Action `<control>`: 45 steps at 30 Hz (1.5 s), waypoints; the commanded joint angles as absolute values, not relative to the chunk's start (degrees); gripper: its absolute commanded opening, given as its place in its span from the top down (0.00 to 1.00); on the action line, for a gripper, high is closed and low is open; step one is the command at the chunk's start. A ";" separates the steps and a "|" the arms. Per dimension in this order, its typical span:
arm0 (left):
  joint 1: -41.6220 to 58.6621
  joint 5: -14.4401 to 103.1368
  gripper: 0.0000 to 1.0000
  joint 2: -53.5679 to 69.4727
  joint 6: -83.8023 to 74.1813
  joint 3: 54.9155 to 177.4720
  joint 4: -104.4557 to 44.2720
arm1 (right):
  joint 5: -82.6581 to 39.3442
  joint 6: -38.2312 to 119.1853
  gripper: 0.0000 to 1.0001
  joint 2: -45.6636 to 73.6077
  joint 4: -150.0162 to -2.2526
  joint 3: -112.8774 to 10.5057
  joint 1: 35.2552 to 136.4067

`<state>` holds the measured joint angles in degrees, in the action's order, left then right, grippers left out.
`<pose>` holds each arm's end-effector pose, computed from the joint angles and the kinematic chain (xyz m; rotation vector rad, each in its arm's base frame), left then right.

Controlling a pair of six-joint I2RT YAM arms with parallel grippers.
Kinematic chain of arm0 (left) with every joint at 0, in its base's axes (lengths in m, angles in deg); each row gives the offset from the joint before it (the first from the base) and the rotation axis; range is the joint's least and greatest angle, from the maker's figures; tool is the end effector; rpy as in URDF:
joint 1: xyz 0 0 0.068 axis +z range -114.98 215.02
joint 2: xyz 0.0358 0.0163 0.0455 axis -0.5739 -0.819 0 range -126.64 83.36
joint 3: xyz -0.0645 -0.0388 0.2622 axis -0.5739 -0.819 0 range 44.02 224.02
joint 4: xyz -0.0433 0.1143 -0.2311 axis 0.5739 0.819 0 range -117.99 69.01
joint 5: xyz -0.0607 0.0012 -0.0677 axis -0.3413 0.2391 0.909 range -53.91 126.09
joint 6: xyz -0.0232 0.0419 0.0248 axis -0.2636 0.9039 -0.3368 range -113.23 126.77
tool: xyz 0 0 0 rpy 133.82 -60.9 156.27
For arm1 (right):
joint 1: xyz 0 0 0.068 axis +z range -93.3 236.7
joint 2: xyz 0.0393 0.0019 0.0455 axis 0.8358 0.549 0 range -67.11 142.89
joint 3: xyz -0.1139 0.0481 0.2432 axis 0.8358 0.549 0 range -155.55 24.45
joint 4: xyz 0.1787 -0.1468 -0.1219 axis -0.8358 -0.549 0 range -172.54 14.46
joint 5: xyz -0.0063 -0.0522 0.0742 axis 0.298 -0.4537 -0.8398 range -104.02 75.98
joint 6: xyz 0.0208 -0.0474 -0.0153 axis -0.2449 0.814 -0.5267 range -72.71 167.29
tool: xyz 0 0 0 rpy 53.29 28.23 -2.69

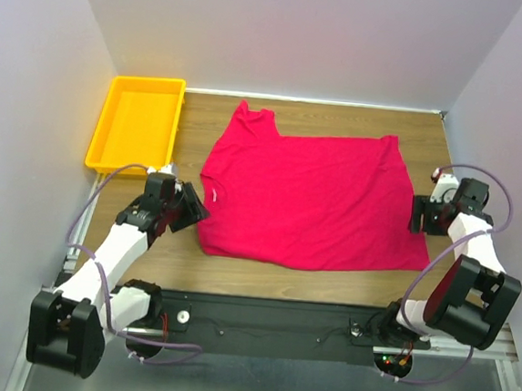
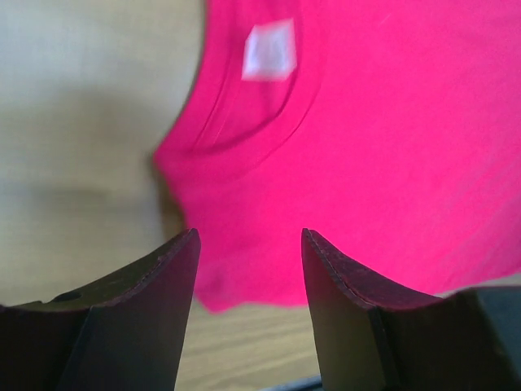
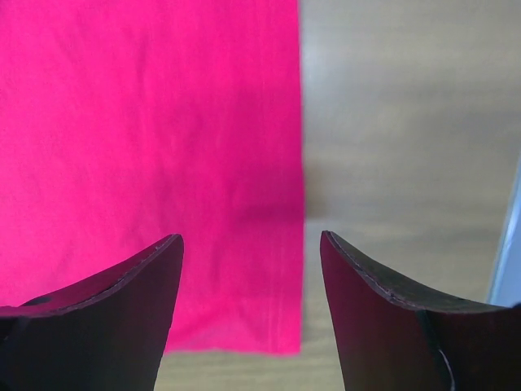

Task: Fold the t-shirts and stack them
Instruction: Flatten the tshirt out

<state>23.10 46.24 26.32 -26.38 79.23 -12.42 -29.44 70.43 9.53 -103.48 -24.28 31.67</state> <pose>0.2069 -0.0501 0.2333 -0.3221 2.2627 -0.6197 0.2434 -0.1033 0.2190 -0.0625 2.4936 -0.0044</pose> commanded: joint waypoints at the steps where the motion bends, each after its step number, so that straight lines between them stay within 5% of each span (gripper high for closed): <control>1: 22.80 48.74 0.36 31.15 -34.01 74.70 -13.48 | -26.41 72.60 0.27 6.46 -106.39 -20.29 30.43; 25: 17.71 41.10 0.45 20.34 -42.98 72.33 -5.14 | -26.23 72.52 0.30 10.76 -106.30 -17.39 28.49; 27: 17.09 41.01 0.55 19.29 -42.89 72.33 -5.57 | -25.97 72.95 0.31 11.38 -106.21 -17.04 28.32; 30: 17.00 42.14 0.93 18.32 -41.84 72.33 -6.37 | -25.62 73.39 0.33 11.55 -106.13 -16.51 28.05; 32: 17.00 42.59 1.00 18.41 -41.48 72.59 -6.28 | -25.27 73.83 0.35 11.82 -106.04 -16.25 27.88; 40: 17.09 42.06 1.00 27.71 -41.83 73.64 2.41 | -20.70 76.99 0.82 9.98 -106.39 -13.79 27.26; 45: 16.74 44.43 1.00 32.03 -43.24 74.17 5.93 | -16.05 80.41 0.94 5.14 -107.35 -11.59 26.56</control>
<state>17.06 43.55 30.04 -42.38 72.97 0.33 -21.48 76.63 8.55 -105.97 -13.35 27.60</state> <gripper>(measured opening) 0.025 0.091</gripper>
